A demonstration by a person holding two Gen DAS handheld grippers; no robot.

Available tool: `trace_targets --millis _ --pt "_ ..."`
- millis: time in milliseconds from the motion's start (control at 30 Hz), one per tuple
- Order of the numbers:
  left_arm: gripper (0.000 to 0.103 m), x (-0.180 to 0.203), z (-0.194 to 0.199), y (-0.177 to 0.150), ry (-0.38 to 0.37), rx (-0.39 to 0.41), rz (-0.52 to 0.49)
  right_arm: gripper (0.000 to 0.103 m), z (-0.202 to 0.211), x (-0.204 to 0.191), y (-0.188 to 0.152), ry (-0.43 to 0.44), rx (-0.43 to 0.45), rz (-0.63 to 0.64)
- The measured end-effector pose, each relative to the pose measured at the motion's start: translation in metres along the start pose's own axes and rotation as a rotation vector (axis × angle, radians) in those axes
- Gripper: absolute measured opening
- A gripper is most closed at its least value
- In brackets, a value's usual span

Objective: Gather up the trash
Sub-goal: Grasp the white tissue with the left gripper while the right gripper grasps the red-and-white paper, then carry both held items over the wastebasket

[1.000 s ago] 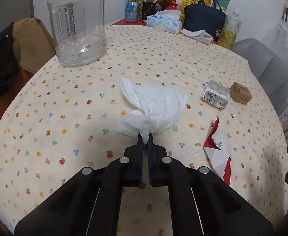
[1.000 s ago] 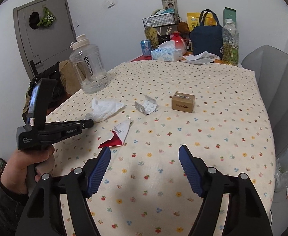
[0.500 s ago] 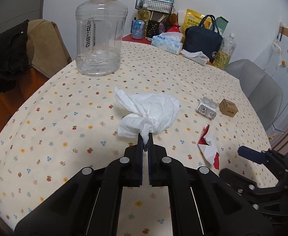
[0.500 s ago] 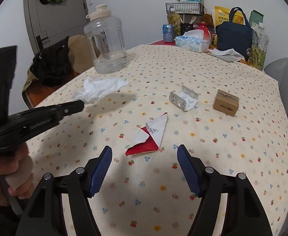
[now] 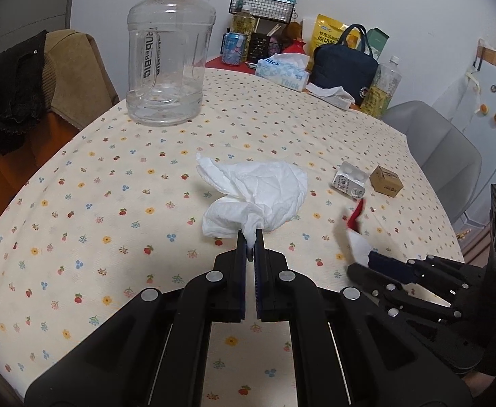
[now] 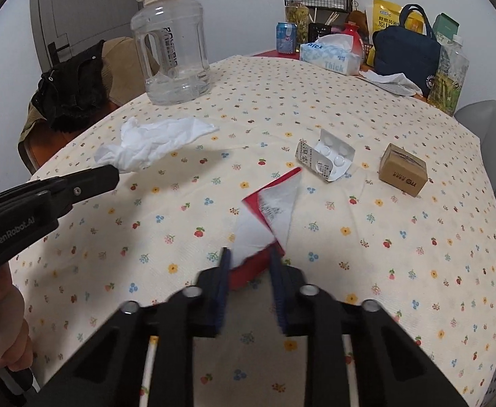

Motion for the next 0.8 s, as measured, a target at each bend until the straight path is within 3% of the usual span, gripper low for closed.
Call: trace_targets --millis 233,300,800 --pt "0.005 0.016 0.005 0.007 -0.031 0.018 -0.014 0.015 0.028 0.018 -0.002 0.021 0.051 -0.053" --pt "0.005 0.023 0.007 0.008 -0.043 0.021 -0.019 0.007 0.036 0.026 -0.003 0.032 0.06 -0.077" --pt "0.005 0.104 0.015 0.02 -0.142 0.038 -0.122 0.006 0.102 0.089 -0.013 0.039 0.156 -0.181"
Point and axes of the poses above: each gripper's, at about its wrist camera, not at the fingertips, and z roughly against the way its jaws point, x to its right, y to its top, the point moved 9 cm from there along -z, roughly the way its jaws point, and after that the axes turned 9 degrees about -z, right-handed, at the moved point
